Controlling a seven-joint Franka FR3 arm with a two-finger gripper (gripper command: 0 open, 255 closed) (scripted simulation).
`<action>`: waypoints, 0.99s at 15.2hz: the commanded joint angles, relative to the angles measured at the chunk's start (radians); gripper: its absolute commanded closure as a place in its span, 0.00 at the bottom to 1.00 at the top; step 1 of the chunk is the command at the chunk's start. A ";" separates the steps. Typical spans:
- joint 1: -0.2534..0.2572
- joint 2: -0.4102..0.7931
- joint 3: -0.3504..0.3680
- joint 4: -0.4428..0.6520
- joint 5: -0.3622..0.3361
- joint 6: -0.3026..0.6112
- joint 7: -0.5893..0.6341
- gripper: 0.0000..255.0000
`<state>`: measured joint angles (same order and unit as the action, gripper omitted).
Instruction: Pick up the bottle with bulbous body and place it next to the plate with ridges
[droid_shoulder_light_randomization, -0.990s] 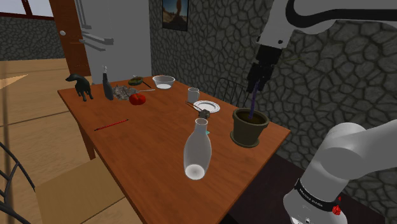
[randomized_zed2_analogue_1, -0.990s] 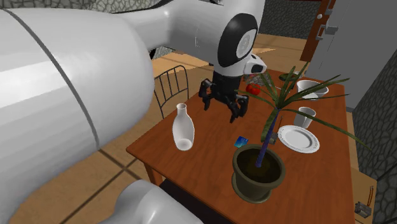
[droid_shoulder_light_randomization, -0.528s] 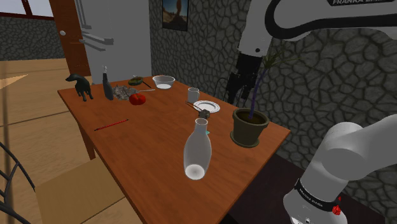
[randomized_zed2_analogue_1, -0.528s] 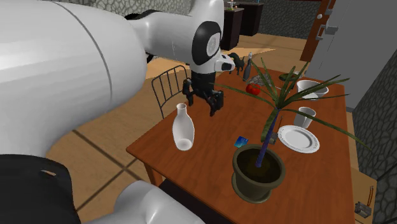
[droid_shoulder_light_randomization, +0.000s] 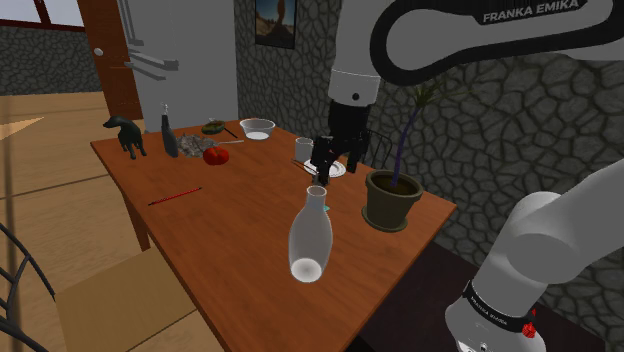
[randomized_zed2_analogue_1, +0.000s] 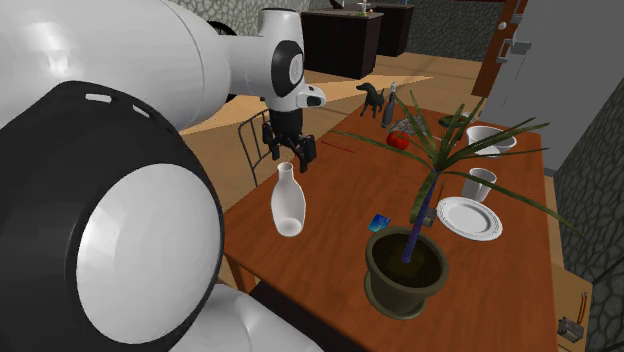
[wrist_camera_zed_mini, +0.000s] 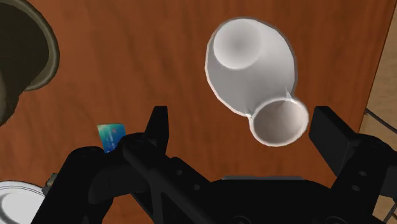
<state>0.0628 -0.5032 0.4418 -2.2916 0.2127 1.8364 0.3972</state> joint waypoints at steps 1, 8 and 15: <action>-0.003 0.065 0.057 0.024 -0.012 0.036 0.063 0.00; -0.004 0.115 0.098 -0.011 -0.022 0.117 0.099 0.00; -0.004 0.125 0.105 -0.038 -0.022 0.153 0.101 0.00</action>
<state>0.0589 -0.3784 0.5463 -2.3294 0.1911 1.9890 0.4983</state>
